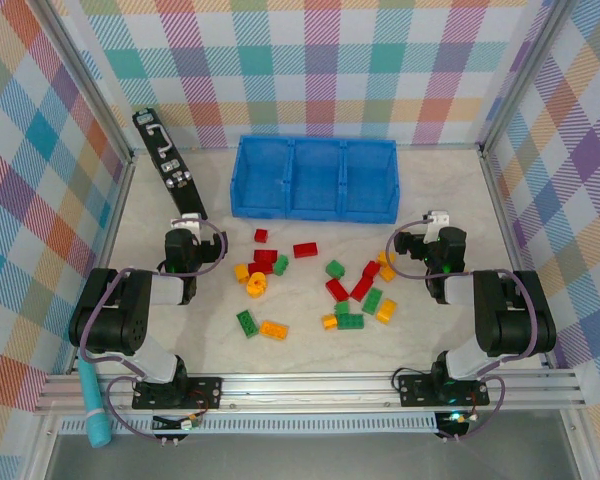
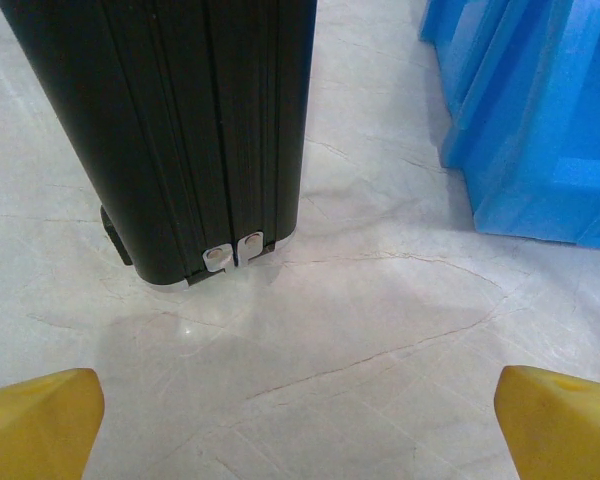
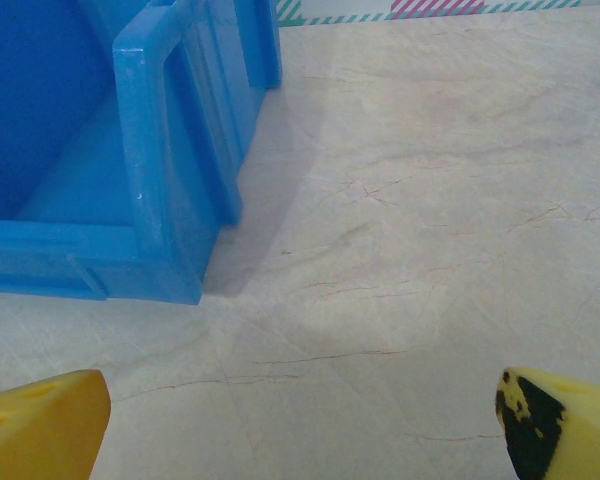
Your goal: Sort the legos into containers by color
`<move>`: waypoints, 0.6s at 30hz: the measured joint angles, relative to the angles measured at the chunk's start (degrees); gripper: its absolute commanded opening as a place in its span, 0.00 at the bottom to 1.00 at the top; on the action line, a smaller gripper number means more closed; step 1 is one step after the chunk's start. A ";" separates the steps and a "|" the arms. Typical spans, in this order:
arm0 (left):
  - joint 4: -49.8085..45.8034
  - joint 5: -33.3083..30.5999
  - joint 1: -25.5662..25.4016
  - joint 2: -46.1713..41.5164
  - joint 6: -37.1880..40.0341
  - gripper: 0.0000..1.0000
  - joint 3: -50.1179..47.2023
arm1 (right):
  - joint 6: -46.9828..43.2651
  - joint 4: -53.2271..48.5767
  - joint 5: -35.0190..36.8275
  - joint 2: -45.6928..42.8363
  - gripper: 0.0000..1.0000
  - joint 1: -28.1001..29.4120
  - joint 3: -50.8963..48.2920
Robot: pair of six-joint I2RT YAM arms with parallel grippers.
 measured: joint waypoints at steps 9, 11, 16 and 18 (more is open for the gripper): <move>0.00 0.07 0.02 0.00 0.00 1.00 0.00 | 0.00 0.00 0.00 0.00 0.99 0.00 0.00; -1.36 1.38 0.26 -0.37 0.04 1.00 0.33 | 0.17 -1.51 0.24 -0.24 0.99 0.00 0.44; -23.34 5.68 0.46 -7.19 0.57 1.00 12.79 | 3.45 -19.15 3.87 -6.80 0.99 0.00 7.76; -31.91 6.43 0.20 -10.88 -0.35 1.00 21.49 | 5.70 -27.50 4.42 -11.02 0.99 0.00 12.72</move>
